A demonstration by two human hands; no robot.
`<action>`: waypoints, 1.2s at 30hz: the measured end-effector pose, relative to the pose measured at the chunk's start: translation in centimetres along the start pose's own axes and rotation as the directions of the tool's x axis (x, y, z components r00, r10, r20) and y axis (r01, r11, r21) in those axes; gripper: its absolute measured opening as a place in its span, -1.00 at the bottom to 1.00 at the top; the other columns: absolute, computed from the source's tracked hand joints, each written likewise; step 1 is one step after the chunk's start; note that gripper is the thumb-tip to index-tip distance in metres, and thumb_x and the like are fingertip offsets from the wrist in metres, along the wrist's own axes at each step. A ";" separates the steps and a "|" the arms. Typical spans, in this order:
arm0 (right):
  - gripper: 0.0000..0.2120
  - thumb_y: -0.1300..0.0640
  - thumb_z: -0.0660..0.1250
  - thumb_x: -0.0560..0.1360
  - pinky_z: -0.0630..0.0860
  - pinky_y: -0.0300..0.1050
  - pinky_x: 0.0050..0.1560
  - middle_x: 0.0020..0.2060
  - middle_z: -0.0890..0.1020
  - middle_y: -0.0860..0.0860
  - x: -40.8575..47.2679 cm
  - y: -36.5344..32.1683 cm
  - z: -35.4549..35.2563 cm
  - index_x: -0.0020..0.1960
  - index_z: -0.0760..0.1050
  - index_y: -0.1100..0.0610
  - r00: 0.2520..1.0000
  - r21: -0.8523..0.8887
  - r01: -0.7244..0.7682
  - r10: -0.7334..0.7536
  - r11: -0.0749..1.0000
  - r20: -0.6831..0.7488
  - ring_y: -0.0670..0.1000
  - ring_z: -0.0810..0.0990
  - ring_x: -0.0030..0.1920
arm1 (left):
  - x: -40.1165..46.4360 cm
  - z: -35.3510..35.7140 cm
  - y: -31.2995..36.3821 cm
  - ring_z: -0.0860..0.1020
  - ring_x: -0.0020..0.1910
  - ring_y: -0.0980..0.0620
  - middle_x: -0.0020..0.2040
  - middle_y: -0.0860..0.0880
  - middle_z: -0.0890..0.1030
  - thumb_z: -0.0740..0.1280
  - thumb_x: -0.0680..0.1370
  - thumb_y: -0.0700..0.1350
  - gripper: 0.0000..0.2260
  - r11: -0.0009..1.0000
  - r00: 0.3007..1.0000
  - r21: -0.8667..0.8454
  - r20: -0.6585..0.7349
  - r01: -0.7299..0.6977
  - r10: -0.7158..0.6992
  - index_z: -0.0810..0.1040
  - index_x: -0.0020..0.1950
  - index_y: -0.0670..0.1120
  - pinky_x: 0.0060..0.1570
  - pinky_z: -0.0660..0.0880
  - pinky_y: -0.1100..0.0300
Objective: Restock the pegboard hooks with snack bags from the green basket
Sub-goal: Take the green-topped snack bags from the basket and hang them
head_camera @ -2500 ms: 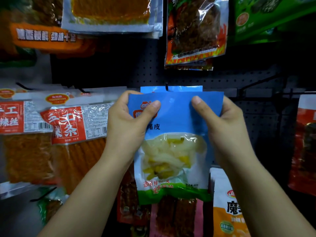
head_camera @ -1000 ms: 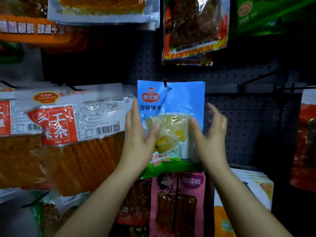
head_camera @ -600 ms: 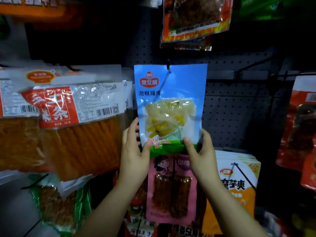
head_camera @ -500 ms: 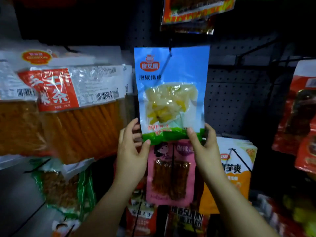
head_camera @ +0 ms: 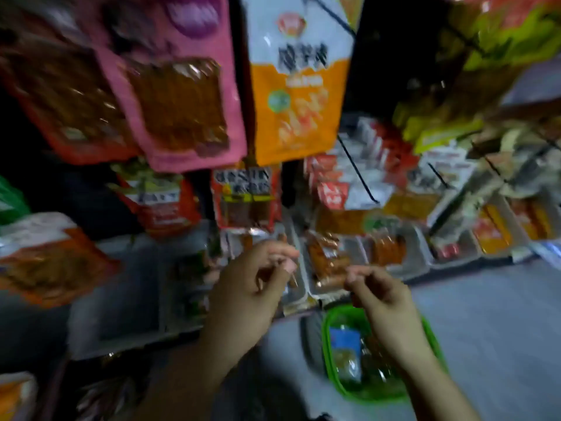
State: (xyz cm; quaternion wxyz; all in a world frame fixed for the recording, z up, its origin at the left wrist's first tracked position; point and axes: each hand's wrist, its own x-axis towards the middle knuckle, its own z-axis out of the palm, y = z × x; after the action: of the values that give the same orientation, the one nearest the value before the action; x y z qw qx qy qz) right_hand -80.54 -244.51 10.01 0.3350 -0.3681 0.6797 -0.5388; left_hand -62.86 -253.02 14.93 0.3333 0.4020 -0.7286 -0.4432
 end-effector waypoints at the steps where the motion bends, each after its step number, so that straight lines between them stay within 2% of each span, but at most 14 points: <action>1: -0.83 0.31 0.32 0.52 0.44 -0.41 -0.28 -0.35 0.62 -0.05 -0.8 2.4 -1.1 -0.16 0.58 0.09 0.997 0.014 -0.065 0.065 0.998 -0.039 -0.20 0.50 -0.36 | -0.3 2.1 -1.3 0.58 -0.20 0.30 -0.18 0.24 0.62 0.34 0.53 -0.20 -0.80 0.999 0.998 -0.007 0.056 0.036 -0.036 0.57 -0.11 0.14 -0.22 0.40 0.50; 4: -0.78 0.35 0.28 0.53 0.42 -0.40 -0.36 -0.40 0.57 -0.05 -2.5 9.8 -4.2 -0.20 0.55 0.10 0.964 0.076 -0.231 0.239 0.970 -0.114 -0.23 0.47 -0.44 | -1.4 9.2 -6.0 0.57 -0.17 0.32 -0.13 0.20 0.63 0.33 0.52 -0.27 -0.77 0.988 0.968 -0.026 0.204 0.153 -0.145 0.56 -0.12 0.08 -0.14 0.41 0.48; 9: -0.72 0.39 0.28 0.52 0.44 -0.42 -0.28 -0.34 0.60 -0.08 -3.5 24.2 -9.1 -0.23 0.53 0.06 0.896 0.062 -0.406 0.410 0.912 -0.169 -0.30 0.51 -0.38 | -3.4 23.0 -16.9 0.52 -0.26 0.36 -0.21 0.15 0.61 0.32 0.53 -0.30 -0.82 0.948 0.889 0.036 0.339 0.316 -0.309 0.56 -0.07 -0.01 -0.17 0.37 0.52; 14: -0.74 0.22 0.35 0.52 0.54 0.00 -0.11 -0.40 0.57 -0.13 -2.9 41.0 -13.5 -0.29 0.50 -0.04 0.833 -0.115 -0.547 0.527 0.829 -0.168 -0.15 0.54 -0.34 | -5.1 37.6 -29.8 0.53 -0.14 0.04 -0.07 -0.06 0.58 0.29 0.54 -0.31 -0.84 0.881 0.795 0.056 0.407 0.470 -0.450 0.52 0.00 -0.07 0.01 0.45 0.17; 19: -0.87 0.09 0.30 0.54 0.57 0.14 -0.03 -0.15 0.67 0.18 -0.7 56.4 -14.6 -0.08 0.59 0.11 0.808 -0.444 -0.538 0.588 0.716 -0.029 0.20 0.63 -0.14 | -6.4 48.3 -42.3 0.50 -0.12 0.04 -0.04 -0.11 0.52 0.28 0.54 -0.34 -0.86 0.795 0.708 0.110 0.395 0.597 -0.586 0.52 0.09 -0.24 -0.11 0.42 0.32; 21: -0.79 0.08 0.29 0.55 0.53 0.00 -0.08 -0.03 0.67 0.23 0.7 61.5 -14.1 0.05 0.60 0.18 0.753 -0.544 -0.549 0.658 0.635 0.008 0.20 0.62 -0.07 | -6.4 51.1 -47.0 0.50 -0.33 0.21 -0.21 -0.09 0.54 0.25 0.54 -0.39 -0.94 0.736 0.625 0.170 0.425 0.655 -0.655 0.50 -0.10 -0.34 -0.27 0.37 0.48; 23: -0.76 0.09 0.30 0.54 0.46 -0.09 -0.08 0.06 0.65 0.22 2.6 66.0 -13.3 0.14 0.59 0.19 0.728 -0.595 -0.527 0.683 0.608 0.053 0.17 0.61 0.03 | -5.4 53.4 -51.0 0.49 -0.47 0.31 -0.41 0.02 0.57 0.23 0.55 -0.39 -0.79 0.668 0.531 0.237 0.446 0.706 -0.720 0.47 -0.28 -0.26 -0.26 0.42 0.36; 25: -0.73 0.14 0.32 0.53 0.45 -0.07 0.06 0.13 0.63 0.22 4.7 69.6 -12.0 0.20 0.57 0.18 0.740 -0.623 -0.462 0.662 0.632 0.123 0.19 0.58 0.14 | -4.4 54.6 -54.2 0.60 -0.12 0.11 -0.14 -0.08 0.63 0.27 0.56 -0.32 -0.91 0.626 0.466 0.353 0.443 0.695 -0.766 0.52 -0.01 -0.33 -0.05 0.39 0.19; 27: -0.68 0.15 0.32 0.53 0.43 -0.07 0.17 0.21 0.58 0.20 7.2 72.6 -10.5 0.28 0.51 0.15 0.769 -0.645 -0.382 0.615 0.662 0.177 0.18 0.55 0.21 | -2.9 55.5 -56.6 0.51 0.20 -0.11 0.19 -0.21 0.53 0.28 0.55 -0.26 -0.71 0.613 0.505 0.404 0.350 0.679 -0.789 0.45 0.27 -0.26 0.03 0.37 0.21; 29: -0.54 0.14 0.32 0.53 0.37 -0.03 0.32 0.33 0.46 0.20 10.0 74.9 -9.0 0.41 0.37 0.14 0.817 -0.665 -0.275 0.533 0.694 0.218 0.19 0.46 0.31 | -1.5 56.2 -57.9 0.50 0.14 -0.12 0.19 -0.24 0.51 0.27 0.55 -0.29 -0.75 0.628 0.560 0.308 0.287 0.714 -0.777 0.45 0.23 -0.19 -0.06 0.42 0.23; 30: -0.46 0.11 0.33 0.52 0.32 0.00 0.37 0.38 0.39 0.20 11.3 76.0 -8.3 0.46 0.27 0.15 0.839 -0.716 -0.201 0.494 0.669 0.226 0.20 0.39 0.35 | -0.9 56.6 -58.2 0.50 0.07 -0.10 0.14 -0.24 0.51 0.26 0.55 -0.31 -0.79 0.624 0.567 0.263 0.263 0.736 -0.780 0.45 0.17 -0.15 -0.13 0.43 0.22; 32: -0.37 0.05 0.30 0.53 0.28 0.02 0.35 0.39 0.32 0.19 13.1 77.7 -7.1 0.50 0.14 0.19 0.875 -0.874 -0.032 0.435 0.485 0.209 0.20 0.31 0.36 | -0.2 57.2 -58.6 0.51 0.10 -0.12 0.16 -0.25 0.53 0.25 0.55 -0.32 -0.77 0.631 0.586 0.217 0.238 0.745 -0.775 0.46 0.20 -0.18 -0.04 0.45 0.16; 34: -0.52 0.10 0.24 0.54 0.30 0.02 0.26 0.31 0.41 0.17 13.9 78.4 -6.4 0.41 0.24 0.21 0.911 -0.944 0.023 0.382 0.329 0.156 0.18 0.36 0.31 | -0.4 57.5 -58.7 0.50 0.20 -0.15 0.23 -0.25 0.51 0.26 0.55 -0.32 -0.71 0.642 0.603 0.195 0.224 0.742 -0.765 0.43 0.27 -0.23 0.14 0.42 0.09; 36: -0.76 0.15 0.27 0.54 0.35 -0.05 0.17 0.15 0.56 0.16 13.9 77.9 -6.6 0.19 0.43 0.16 0.910 -0.893 -0.045 0.387 0.447 0.147 0.15 0.50 0.19 | -0.9 57.3 -58.4 0.48 0.23 -0.15 0.27 -0.25 0.49 0.27 0.54 -0.33 -0.68 0.638 0.602 0.159 0.222 0.754 -0.767 0.41 0.30 -0.24 0.19 0.41 0.06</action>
State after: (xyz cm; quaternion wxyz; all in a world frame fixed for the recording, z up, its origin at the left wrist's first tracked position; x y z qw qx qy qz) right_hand -104.01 -241.67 -65.83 0.2753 -0.4798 0.8330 0.0021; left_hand -93.75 -247.19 -60.65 0.0013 0.6174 -0.5372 -0.5747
